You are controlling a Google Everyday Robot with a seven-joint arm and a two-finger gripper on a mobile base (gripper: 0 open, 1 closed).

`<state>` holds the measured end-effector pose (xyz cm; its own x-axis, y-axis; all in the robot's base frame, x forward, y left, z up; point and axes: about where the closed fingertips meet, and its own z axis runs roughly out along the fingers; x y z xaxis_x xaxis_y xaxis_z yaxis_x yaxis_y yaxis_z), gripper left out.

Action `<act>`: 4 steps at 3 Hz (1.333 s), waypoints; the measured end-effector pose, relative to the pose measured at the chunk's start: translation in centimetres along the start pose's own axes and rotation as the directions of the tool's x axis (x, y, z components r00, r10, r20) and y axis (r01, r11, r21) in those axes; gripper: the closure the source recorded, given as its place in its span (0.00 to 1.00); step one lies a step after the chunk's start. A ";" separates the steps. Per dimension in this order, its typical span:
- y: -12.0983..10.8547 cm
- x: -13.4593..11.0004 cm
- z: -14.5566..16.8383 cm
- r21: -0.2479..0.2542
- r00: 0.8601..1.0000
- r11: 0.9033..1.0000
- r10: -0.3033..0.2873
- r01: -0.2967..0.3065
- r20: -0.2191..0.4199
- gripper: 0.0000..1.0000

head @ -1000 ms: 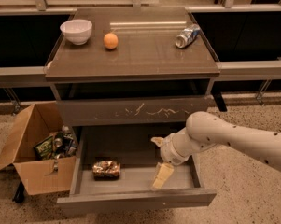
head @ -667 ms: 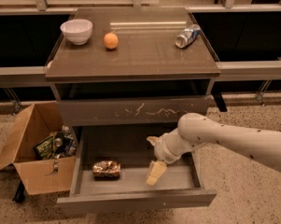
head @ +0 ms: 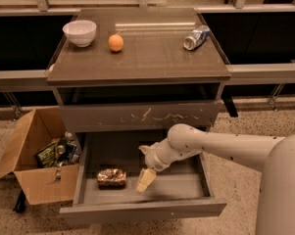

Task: Pick orange can from middle drawer and place on counter

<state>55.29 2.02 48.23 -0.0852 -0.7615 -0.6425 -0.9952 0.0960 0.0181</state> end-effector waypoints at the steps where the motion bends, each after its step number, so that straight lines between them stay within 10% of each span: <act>1: 0.0 0.0 0.0 0.000 1.000 1.000 -0.001 0.001 0.000 0.00; 4: -2.0 -0.8 8.3 0.005 0.993 0.993 -0.121 0.121 0.004 0.00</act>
Offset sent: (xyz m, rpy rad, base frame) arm 0.0167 0.0236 -0.0211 0.0081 -0.0305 0.0823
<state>57.72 7.75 42.35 0.0362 -0.7648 -0.6433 -0.9980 0.0060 -0.0633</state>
